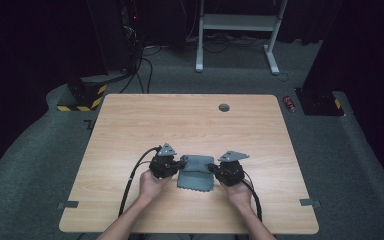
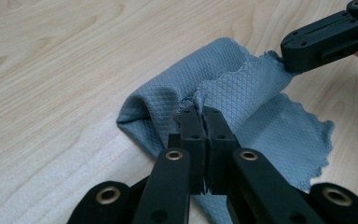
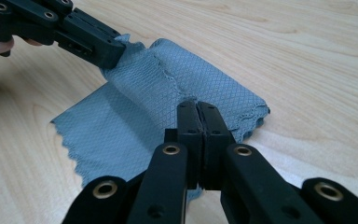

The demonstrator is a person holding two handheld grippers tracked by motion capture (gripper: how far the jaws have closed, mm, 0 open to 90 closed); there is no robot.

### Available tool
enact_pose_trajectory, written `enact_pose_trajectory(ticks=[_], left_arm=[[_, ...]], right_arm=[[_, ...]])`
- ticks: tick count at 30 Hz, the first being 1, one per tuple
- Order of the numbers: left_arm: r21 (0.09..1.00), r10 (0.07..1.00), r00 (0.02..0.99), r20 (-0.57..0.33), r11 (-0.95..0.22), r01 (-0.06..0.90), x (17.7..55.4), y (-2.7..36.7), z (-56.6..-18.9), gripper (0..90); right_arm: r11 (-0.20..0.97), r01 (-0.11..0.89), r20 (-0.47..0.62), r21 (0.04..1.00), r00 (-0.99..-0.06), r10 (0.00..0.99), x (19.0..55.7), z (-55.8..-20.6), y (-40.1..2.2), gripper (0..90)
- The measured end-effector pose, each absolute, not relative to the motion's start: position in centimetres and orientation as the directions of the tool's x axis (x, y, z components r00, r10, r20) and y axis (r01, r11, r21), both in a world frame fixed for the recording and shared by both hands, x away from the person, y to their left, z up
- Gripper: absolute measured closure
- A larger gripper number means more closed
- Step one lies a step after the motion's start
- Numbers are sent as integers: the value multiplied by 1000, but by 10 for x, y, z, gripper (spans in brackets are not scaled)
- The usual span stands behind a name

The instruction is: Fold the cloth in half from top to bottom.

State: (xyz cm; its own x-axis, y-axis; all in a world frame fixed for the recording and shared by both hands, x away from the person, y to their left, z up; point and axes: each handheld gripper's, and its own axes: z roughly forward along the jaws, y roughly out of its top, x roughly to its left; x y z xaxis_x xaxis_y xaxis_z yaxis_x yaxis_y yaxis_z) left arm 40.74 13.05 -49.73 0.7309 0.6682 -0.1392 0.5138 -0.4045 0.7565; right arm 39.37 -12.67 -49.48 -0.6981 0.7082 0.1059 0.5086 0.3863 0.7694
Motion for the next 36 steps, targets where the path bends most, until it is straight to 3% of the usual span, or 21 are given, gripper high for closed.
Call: enact_pose_trajectory(ticks=[30,36], left_arm=[[744,668,735,-116,-431,510,383,131,-513,843],[746,665,734,-138,-418,519,373,137,-513,769]], right_arm=[[424,516,99,744,-713,694,369,-514,-126,877],[430,511,109,744,-728,677,361,-511,-126,791]])
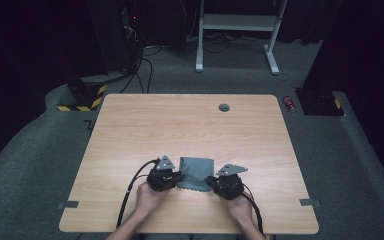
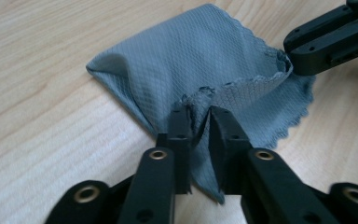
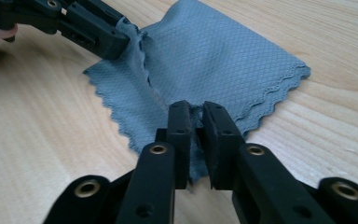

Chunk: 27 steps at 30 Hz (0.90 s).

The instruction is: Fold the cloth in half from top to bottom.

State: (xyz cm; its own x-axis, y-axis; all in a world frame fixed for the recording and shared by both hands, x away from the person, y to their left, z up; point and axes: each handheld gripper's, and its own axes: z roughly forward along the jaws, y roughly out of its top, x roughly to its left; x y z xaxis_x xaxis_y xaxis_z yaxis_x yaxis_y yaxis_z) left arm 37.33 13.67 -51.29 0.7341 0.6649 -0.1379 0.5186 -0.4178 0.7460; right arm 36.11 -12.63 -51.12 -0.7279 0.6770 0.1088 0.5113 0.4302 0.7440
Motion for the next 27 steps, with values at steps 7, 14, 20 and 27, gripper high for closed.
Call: enact_pose_trajectory(ticks=[7,14,20,27], left_arm=[[773,665,726,-175,-363,520,362,148,-502,616],[785,689,705,-168,-339,518,370,147,-489,582],[736,707,698,-110,-414,536,380,132,-500,564],[702,698,712,-79,-468,537,373,135,-509,555]], right_arm=[[400,495,125,771,-734,667,353,-501,-133,751],[387,493,113,779,-718,687,358,-494,-129,770],[436,506,69,744,-708,703,365,-505,-116,767],[523,471,-23,711,-727,686,354,-513,-114,719]])
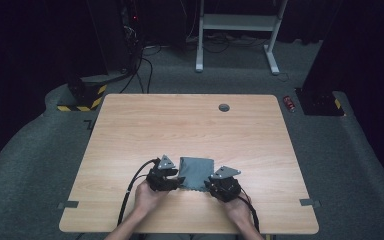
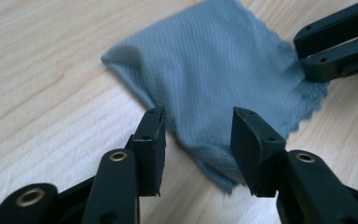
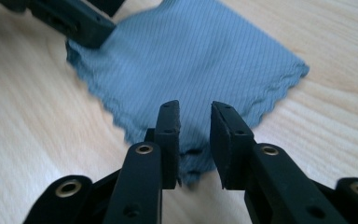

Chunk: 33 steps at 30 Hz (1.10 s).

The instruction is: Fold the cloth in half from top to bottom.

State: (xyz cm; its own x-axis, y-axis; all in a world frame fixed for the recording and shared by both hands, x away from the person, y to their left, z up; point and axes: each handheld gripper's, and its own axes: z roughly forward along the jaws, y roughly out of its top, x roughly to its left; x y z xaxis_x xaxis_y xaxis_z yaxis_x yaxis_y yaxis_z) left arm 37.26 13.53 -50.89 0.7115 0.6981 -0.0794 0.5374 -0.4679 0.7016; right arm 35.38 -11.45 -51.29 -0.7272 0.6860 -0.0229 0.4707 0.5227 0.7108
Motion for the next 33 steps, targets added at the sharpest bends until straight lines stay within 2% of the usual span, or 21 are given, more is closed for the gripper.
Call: enact_pose_trajectory(ticks=[5,12,19,25,30,33], left_arm=[[683,695,715,-68,-490,541,368,141,-512,540],[728,729,679,-84,-420,541,382,147,-496,538],[733,764,641,-74,-394,555,415,126,-490,540],[694,776,631,-14,-447,565,434,108,-501,537],[671,800,599,-13,-437,599,437,123,-511,510],[662,816,578,4,-435,610,434,135,-510,523]], right_arm=[[533,469,-36,705,-726,686,351,-516,-119,697],[491,477,-6,729,-714,700,360,-506,-120,713],[428,515,27,743,-662,749,393,-499,-117,746],[411,539,43,736,-643,765,414,-505,-108,760],[409,565,62,717,-635,770,420,-518,-109,767],[427,566,39,705,-632,774,419,-517,-115,758]])
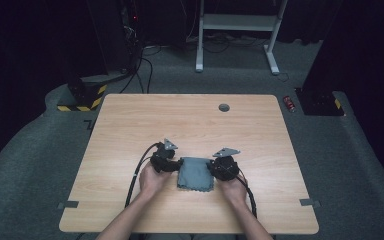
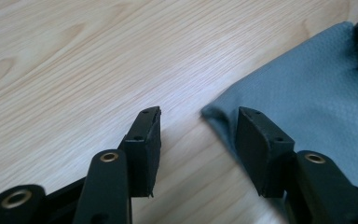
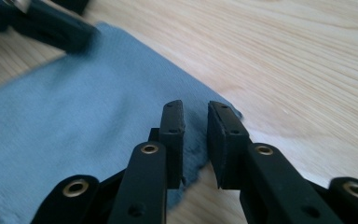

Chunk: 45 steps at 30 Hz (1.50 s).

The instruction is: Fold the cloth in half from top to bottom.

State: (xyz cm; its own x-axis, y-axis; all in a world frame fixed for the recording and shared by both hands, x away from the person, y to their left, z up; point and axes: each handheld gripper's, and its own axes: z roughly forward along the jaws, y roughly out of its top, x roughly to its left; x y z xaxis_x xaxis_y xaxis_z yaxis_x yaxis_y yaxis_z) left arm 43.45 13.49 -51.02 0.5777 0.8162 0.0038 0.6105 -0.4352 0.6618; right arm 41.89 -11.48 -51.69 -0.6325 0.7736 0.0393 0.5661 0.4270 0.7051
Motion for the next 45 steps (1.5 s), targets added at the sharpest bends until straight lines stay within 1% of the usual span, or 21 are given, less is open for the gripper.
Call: enact_pose_trajectory(ticks=[2,4,8,11,13,15,16,17,18,19,21,24,26,27,30,32,33,37,40,43,45], left_arm=[[669,824,566,-15,-412,618,433,142,-509,523],[690,827,558,-65,-366,624,434,146,-505,524],[718,810,572,-129,-322,617,436,139,-501,523],[698,805,585,-96,-365,617,442,125,-504,516],[679,807,584,-80,-385,625,446,120,-508,532],[675,794,602,-86,-399,621,448,119,-512,603],[676,785,612,-100,-398,621,449,120,-512,646],[678,781,616,-102,-398,618,449,120,-512,696],[679,778,620,-96,-405,613,448,119,-512,724],[678,775,627,-83,-417,606,448,120,-512,775],[680,773,629,-81,-419,602,450,121,-512,813],[690,786,614,-68,-408,598,454,125,-513,828],[687,797,601,-60,-404,604,459,127,-512,821],[683,805,591,-49,-405,608,461,127,-512,799],[675,808,589,-26,-421,606,459,128,-507,639],[703,802,595,-51,-394,592,447,132,-503,557],[708,795,602,-71,-386,592,441,133,-502,536],[697,772,635,-36,-436,569,420,134,-504,509],[678,780,626,-22,-448,582,413,138,-512,506],[689,794,605,-62,-405,602,410,148,-515,494],[690,795,603,-59,-404,600,408,150,-513,484]], right_arm=[[424,573,38,701,-624,780,418,-516,-119,751],[418,575,41,704,-619,784,419,-515,-121,744],[393,574,49,718,-605,794,424,-511,-121,700],[385,583,54,716,-596,801,431,-510,-117,676],[390,597,58,701,-593,803,436,-511,-116,677],[408,603,56,685,-602,797,439,-513,-113,727],[421,599,48,681,-611,790,440,-514,-112,767],[434,588,37,683,-621,783,440,-514,-112,832],[444,579,24,684,-627,779,441,-514,-111,877],[458,568,9,684,-635,773,442,-514,-110,887],[461,564,3,685,-635,773,445,-514,-107,892],[475,562,-18,677,-632,774,453,-513,-100,893],[478,562,-29,675,-627,778,458,-513,-95,885],[477,564,-35,674,-621,783,460,-513,-93,879],[484,563,-54,670,-614,788,462,-511,-90,796],[470,552,-36,689,-622,782,455,-508,-91,764],[469,540,-29,699,-634,773,450,-507,-92,758],[500,512,-32,699,-676,736,430,-509,-93,749],[507,511,-28,695,-685,728,424,-515,-96,749],[497,518,-19,696,-679,734,424,-515,-100,748],[496,520,-18,695,-677,736,424,-515,-101,739]])
